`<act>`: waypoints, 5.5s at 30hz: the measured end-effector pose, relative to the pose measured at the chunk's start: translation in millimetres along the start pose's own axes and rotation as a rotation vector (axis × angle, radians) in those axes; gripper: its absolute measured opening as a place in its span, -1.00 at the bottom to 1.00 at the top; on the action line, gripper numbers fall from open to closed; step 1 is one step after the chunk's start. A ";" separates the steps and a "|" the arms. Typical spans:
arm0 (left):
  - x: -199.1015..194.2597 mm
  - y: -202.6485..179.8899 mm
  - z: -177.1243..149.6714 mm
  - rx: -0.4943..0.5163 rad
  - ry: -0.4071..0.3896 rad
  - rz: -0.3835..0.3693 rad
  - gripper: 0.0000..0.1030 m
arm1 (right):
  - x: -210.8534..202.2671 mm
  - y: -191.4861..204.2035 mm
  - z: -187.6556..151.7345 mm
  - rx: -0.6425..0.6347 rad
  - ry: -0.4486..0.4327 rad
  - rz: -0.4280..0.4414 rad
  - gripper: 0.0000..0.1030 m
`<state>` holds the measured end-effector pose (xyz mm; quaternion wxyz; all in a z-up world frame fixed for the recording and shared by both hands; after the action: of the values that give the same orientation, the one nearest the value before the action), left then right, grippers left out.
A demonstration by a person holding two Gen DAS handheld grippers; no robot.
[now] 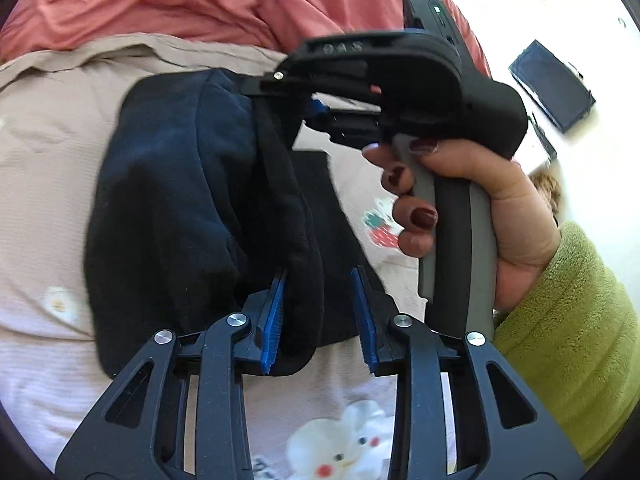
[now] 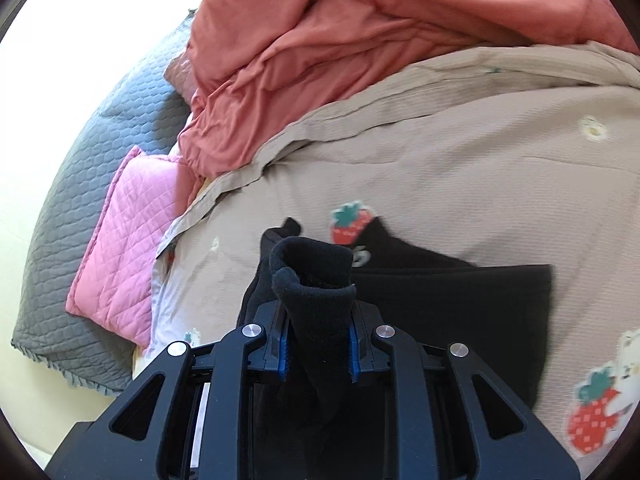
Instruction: Fold small clothes
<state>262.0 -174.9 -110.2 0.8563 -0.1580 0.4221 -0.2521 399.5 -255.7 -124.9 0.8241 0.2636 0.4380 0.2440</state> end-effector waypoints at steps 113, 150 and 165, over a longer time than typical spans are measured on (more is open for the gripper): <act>-52.5 71.0 -37.1 0.078 0.014 0.284 0.82 | -59.3 -54.4 -136.2 -0.123 -0.038 -0.354 0.34; -145.9 -14.6 7.0 0.223 -0.182 0.366 0.82 | -226.1 33.3 -122.9 -0.300 -0.344 -0.296 0.91; -121.4 9.5 -5.8 0.186 -0.140 0.379 0.82 | -201.5 21.1 -130.6 -0.331 -0.298 -0.347 0.91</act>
<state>197.5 -98.8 -40.1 0.9265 -0.0133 0.3587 -0.1129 184.7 -338.8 -54.0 0.9407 0.0795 0.3049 0.1260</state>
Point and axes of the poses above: each gripper's, at about its wrist camera, not at the fingertips, and x roughly the way its jaws point, y to its left, z to its top, the point moved 5 cm from there along x, roughly the way its jaws point, and after that the axes turned 8 degrees about -y, right-handed, at the moved point
